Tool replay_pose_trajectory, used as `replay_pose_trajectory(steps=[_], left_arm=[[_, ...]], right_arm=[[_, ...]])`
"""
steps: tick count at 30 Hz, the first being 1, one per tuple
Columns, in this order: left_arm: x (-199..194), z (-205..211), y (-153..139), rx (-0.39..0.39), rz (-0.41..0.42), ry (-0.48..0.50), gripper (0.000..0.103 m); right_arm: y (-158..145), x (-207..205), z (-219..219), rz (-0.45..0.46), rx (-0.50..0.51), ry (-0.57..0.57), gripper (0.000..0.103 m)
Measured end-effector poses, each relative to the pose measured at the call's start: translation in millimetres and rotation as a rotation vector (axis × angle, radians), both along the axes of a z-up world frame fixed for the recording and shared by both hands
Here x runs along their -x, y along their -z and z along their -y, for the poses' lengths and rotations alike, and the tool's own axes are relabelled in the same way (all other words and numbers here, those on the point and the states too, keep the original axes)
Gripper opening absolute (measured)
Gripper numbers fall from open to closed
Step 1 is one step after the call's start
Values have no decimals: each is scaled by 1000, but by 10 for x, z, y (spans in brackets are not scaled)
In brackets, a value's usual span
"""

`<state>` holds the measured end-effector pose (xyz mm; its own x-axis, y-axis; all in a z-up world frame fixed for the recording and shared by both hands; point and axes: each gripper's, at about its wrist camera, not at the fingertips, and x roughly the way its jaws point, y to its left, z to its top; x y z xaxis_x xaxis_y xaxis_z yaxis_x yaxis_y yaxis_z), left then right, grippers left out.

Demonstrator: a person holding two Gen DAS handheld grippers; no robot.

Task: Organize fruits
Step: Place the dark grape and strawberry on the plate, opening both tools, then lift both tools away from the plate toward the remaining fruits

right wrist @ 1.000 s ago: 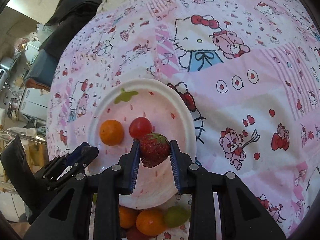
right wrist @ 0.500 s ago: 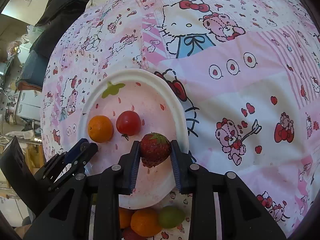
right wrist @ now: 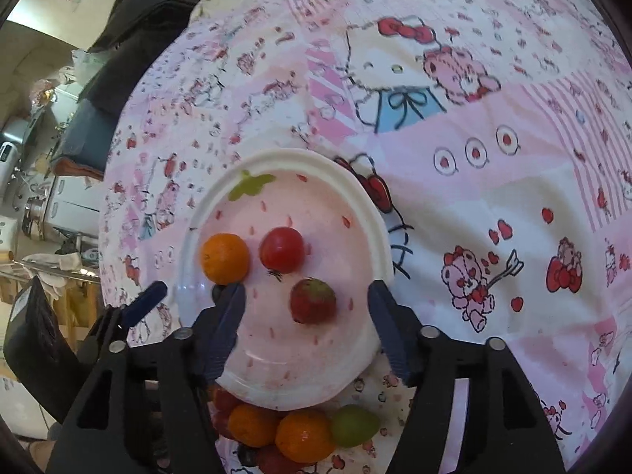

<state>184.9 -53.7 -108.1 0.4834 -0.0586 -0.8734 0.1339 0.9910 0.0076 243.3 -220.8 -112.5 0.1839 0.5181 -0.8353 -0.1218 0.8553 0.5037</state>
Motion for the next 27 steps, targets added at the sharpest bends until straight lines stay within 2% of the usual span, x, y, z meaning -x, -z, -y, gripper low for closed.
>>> replay_pose_trajectory(steps=[3,8,18,23,27], left_arm=[[35,-22,-103,-11,28,-14,95],[126,-174,-314,14,61,-65,95],[492,-448,-773,21,137,-152,95],[746,-585,-1020,48,191,-197,95],[921,-611,-1160,62,226,-193,95]], right_arm=[[-109,28,39,33,-22,15,74],[-320,112,138,89,-33,43,74],[-880,567,339,244,-55,74,74],[-1009,820,414,278,-67,92,74],[-1073,1014,459,306,-40,102,74]])
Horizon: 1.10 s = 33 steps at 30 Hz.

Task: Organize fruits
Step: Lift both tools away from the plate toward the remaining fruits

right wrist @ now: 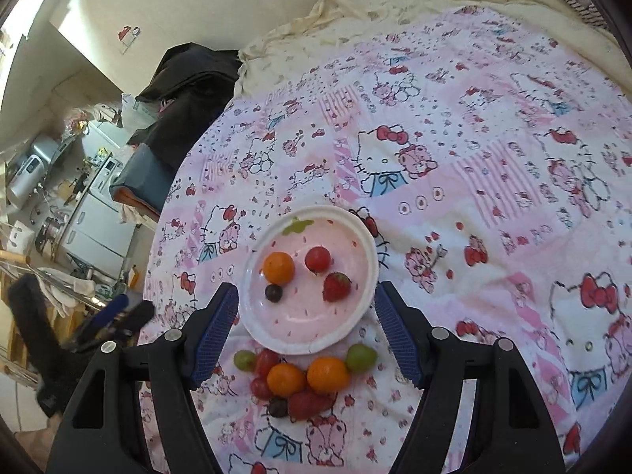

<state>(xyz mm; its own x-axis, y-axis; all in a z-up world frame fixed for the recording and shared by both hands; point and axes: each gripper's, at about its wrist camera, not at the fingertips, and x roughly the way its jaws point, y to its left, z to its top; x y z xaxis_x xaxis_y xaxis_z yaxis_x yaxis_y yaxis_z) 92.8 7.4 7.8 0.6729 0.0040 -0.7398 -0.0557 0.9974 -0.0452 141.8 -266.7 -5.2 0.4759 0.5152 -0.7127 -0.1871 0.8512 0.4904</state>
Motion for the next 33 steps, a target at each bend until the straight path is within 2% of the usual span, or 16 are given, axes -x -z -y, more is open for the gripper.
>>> replay_pose_trajectory(steps=[7,14,19,21,23,25,28,33], left_arm=[[333,-61,-87,-25,17,-1,95],[493,-136,-82,16,0,-10,95],[459,-24,235,68,-128,41,94],[435,84,411,81,-186,75,85],[401,177,586,87,-242,101,63],[371,236,726,127,-286,107,52],[280,308,922,143,-334,107,47],[187,343,1203,172,-403,93,46]], right_arm=[[-29,319,92,4,3,22,74],[-73,561,145,6,-44,32,74],[29,645,111,-29,-32,41,74],[56,640,118,-40,-35,52,74],[87,627,130,-51,-39,57,74],[119,609,135,-64,-51,58,74],[177,566,186,-97,-116,61,74],[229,515,268,-116,-139,86,74]])
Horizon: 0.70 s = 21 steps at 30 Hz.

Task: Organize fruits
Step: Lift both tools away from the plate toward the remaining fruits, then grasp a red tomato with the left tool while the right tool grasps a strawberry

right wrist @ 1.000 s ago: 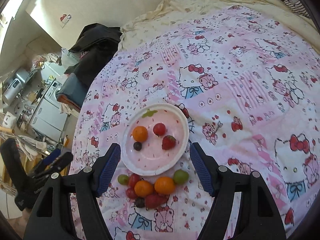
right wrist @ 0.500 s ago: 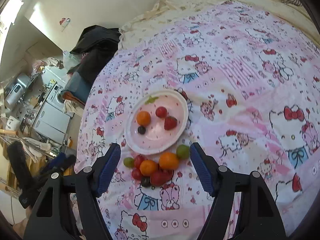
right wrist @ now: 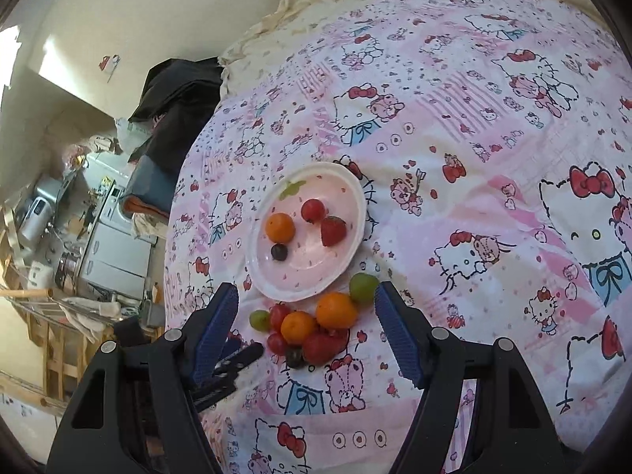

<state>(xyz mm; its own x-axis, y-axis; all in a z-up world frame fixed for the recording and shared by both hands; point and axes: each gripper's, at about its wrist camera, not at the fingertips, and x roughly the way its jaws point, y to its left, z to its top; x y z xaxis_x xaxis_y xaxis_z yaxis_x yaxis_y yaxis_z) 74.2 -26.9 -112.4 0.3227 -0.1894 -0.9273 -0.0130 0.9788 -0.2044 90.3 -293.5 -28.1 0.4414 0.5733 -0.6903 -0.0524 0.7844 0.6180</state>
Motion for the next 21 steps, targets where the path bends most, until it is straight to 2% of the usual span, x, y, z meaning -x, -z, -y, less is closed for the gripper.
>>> replay_pose_trajectory(steps=[3,7,11,15,21], left_arm=[[-20,37,113,13,-29,13,46],[-64,110,154,8,-26,26,44],[-109,69,199,49,-22,9,42],[-143,26,235,119,-51,-5,31],[-147,2,253,149,-67,-13,27]], right_arm=[[44,-32,9,-17,-5,0,74],[62,-80,-3,-26,-16,-9,74],[56,-109,-28,-24,-23,-19,74],[72,-121,-71,-30,-19,-35,74],[61,-118,-101,-23,-8,-45,74]])
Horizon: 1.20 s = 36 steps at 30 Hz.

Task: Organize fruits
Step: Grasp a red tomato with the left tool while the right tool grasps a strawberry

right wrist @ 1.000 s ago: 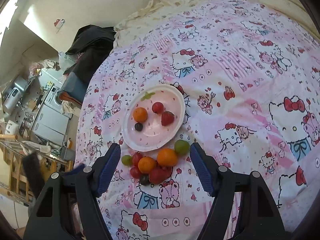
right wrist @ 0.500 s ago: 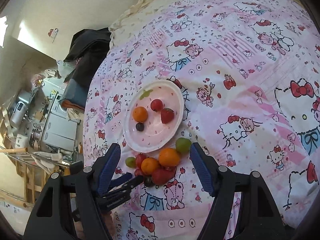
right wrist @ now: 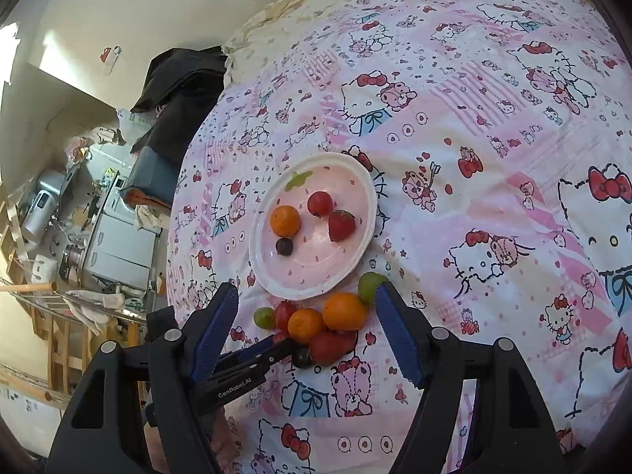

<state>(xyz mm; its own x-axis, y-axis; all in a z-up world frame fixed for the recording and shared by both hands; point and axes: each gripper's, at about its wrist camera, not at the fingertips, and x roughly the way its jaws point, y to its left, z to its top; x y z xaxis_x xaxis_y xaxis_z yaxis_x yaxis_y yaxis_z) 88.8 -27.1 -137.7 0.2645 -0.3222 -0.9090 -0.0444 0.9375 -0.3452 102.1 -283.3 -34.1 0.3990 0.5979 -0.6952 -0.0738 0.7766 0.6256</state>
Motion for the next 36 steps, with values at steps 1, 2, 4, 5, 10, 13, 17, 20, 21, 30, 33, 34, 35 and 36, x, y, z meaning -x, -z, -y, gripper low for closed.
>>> replay_pose_trajectory(steps=[1,2,4,5,10,13,17,20,21,30,33,34,35,36], left_arm=[[9,7,-17,-6,3,5,27],[23,13,-43,-7,10,6,26],[75,34,-144,-28,45,11,26],[108,46,-218,-48,71,16,26],[219,-44,-477,-97,124,-3,26],[298,-127,-594,-156,132,-31,26],[374,-218,-687,-167,149,-45,26],[418,-281,-709,-170,157,-56,26],[428,-292,-711,-171,158,-57,25],[435,-427,-784,-138,175,-84,25],[425,-416,-802,-127,178,-86,25],[417,-409,-810,-125,180,-86,25],[411,-399,-816,-124,182,-84,24],[407,-387,-819,-124,185,-82,24]], right_arm=[[-5,6,-3,4,11,2,74],[-11,7,-5,8,22,6,74],[-26,19,4,18,37,8,74],[-25,22,16,18,36,11,74],[48,18,46,-13,37,18,74],[171,5,-38,-58,49,-12,74],[389,-5,-234,-134,71,-72,74],[546,-6,-436,-172,139,-133,72],[585,-3,-497,-176,164,-152,71],[912,11,-902,-209,299,-271,67],[977,2,-985,-193,364,-291,67],[984,6,-1001,-181,379,-297,66],[986,5,-1016,-173,389,-301,66],[988,11,-1032,-164,403,-306,63]])
